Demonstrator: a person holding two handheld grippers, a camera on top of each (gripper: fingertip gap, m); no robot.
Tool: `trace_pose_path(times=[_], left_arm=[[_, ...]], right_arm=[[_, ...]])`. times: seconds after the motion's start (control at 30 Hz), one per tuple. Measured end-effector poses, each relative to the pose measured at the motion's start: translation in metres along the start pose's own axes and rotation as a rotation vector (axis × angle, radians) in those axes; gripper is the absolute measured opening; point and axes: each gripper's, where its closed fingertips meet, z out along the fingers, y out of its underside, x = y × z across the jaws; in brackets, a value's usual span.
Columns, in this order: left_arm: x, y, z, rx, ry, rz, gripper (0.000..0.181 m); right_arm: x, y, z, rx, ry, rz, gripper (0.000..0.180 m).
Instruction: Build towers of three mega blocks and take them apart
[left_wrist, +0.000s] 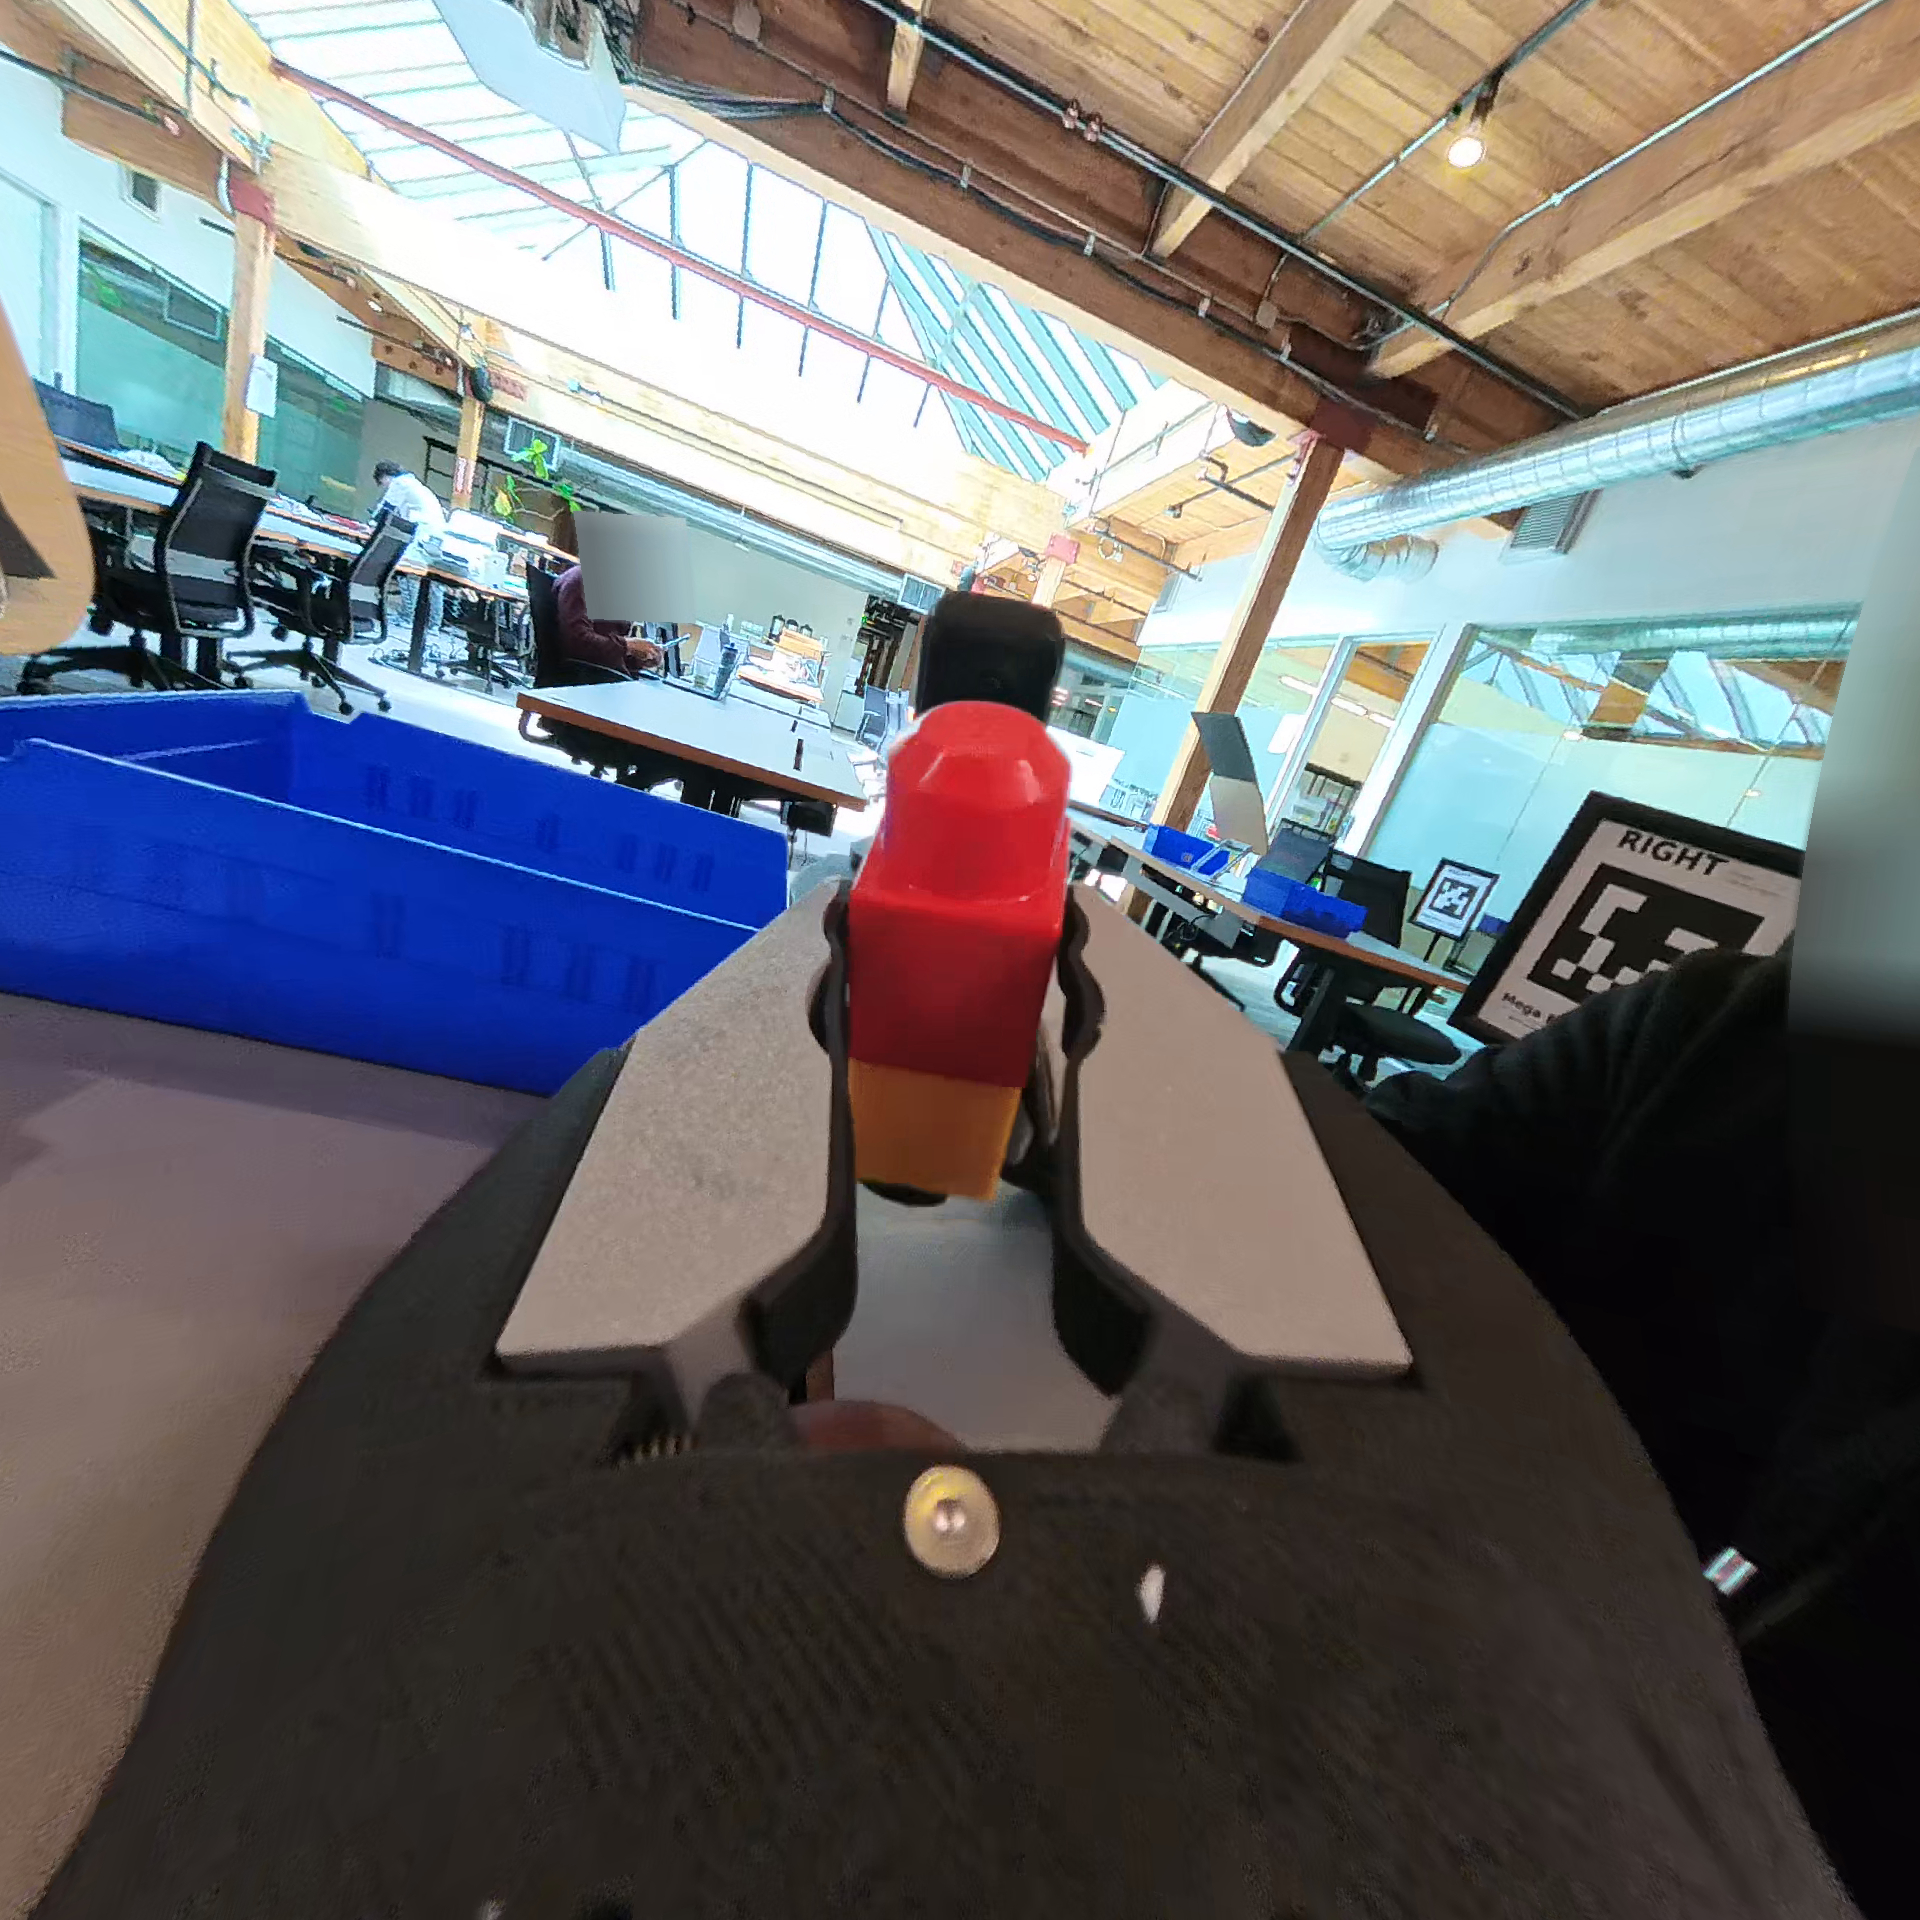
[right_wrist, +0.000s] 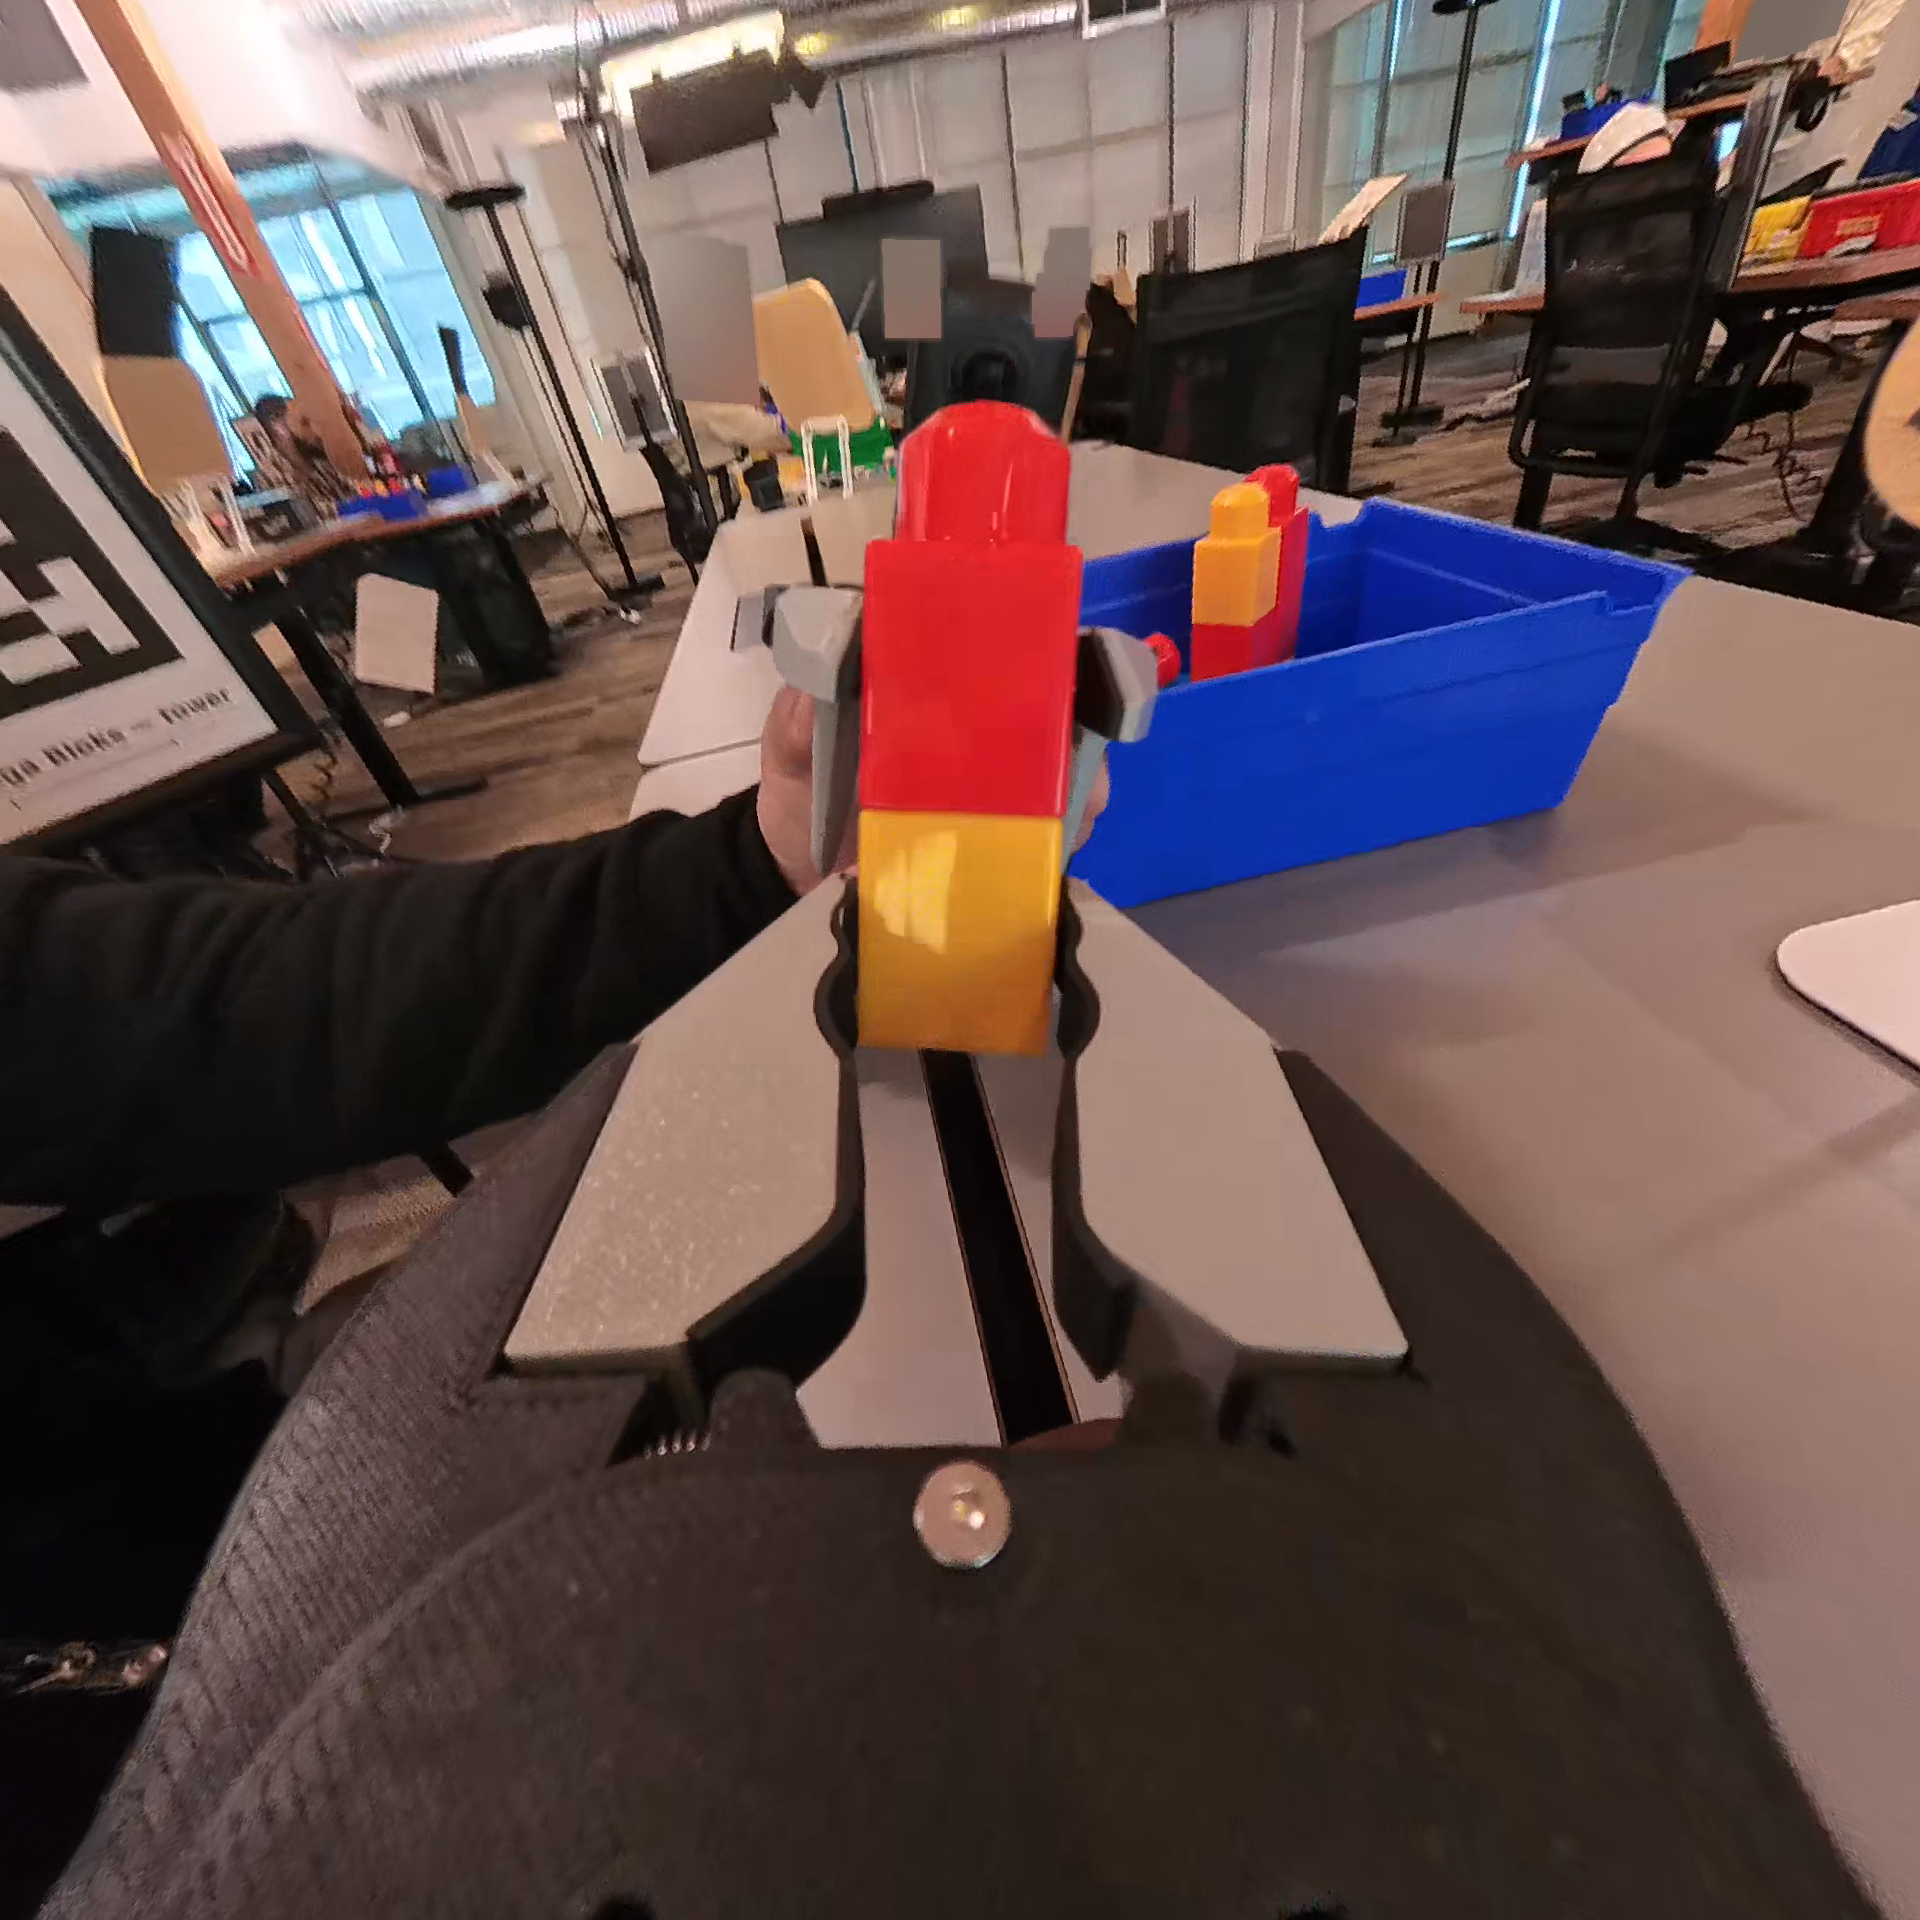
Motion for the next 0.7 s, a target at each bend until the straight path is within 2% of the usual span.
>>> trace_pose_path(times=[0.47,0.7], left_arm=[[-0.013,0.013,0.002,-0.061,-0.068,-0.002,0.040],[-0.011,0.013,0.001,-0.058,-0.052,0.000,0.035]], right_arm=[[0.014,-0.014,-0.015,0.101,0.018,0.098,0.033],[0.019,-0.036,-0.034,0.272,-0.051,0.233,0.033]])
